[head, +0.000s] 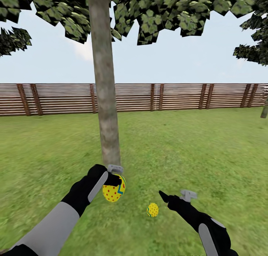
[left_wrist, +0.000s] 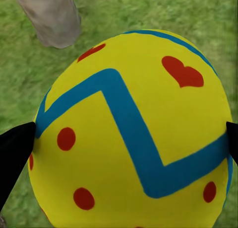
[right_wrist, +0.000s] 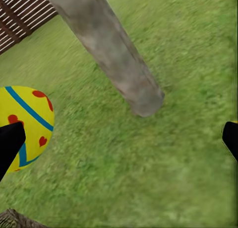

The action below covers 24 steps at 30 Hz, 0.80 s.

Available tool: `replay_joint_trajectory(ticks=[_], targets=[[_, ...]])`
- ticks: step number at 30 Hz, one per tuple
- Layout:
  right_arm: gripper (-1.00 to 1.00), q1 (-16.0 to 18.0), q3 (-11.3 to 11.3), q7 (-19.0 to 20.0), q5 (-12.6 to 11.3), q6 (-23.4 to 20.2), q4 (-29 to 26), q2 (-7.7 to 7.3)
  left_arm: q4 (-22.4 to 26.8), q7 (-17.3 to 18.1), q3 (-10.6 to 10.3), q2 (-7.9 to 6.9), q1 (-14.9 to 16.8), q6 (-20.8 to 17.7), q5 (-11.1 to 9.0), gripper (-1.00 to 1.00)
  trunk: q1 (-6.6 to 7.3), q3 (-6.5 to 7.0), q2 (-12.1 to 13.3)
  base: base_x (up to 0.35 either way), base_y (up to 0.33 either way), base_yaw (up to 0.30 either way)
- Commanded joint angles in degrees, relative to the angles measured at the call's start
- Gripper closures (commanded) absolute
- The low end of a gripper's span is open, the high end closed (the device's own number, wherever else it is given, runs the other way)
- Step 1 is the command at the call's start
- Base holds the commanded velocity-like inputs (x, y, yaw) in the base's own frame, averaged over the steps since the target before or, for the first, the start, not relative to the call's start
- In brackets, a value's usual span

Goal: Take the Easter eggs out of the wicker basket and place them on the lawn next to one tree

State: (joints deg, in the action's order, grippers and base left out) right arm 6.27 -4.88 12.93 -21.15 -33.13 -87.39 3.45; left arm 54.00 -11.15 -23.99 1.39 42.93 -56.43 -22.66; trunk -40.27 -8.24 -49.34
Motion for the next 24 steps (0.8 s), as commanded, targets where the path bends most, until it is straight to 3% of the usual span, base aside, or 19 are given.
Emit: replay_joint_trajectory(ticks=[1, 10, 13, 16, 24], targets=[[-1.00, 0.1, -0.2, 0.3, -0.1, -0.4, 0.0, 0.07, 0.1, -0.5, -0.1, -0.01, 0.1, -0.2, -0.6, 1.00, 0.21, 0.15, 0.3, 0.000, 0.000, -0.238], [-1.00, 0.1, -0.1, 0.3, -0.3, -0.5, -0.1, -0.02, 0.1, -0.5, -0.1, -0.02, 0.1, -0.2, -0.6, 1.00, 2.19, 2.29, 4.0, 0.000, 0.000, -0.238], [-1.00, 0.1, -0.1, 0.3, -0.4, -2.5, -0.5, 0.04, 0.1, -0.5, -0.1, -0.06, 0.1, -0.2, -0.6, 1.00, 2.85, 2.96, 5.2, 0.000, 0.000, -0.185], [-1.00, 0.1, -0.2, 0.3, -0.4, -4.9, -0.9, 0.03, 0.1, -0.5, -0.1, -0.07, 0.1, -0.2, -0.5, 1.00, 3.51, 3.45, 6.4, 0.000, 0.000, -0.013], [-1.00, 0.1, -0.2, 0.3, -0.6, -6.0, -1.0, -0.02, 0.1, -0.5, -0.1, -0.05, 0.1, -0.2, -0.5, 1.00, 5.26, 4.33, 9.6, 0.000, 0.000, 0.125]])
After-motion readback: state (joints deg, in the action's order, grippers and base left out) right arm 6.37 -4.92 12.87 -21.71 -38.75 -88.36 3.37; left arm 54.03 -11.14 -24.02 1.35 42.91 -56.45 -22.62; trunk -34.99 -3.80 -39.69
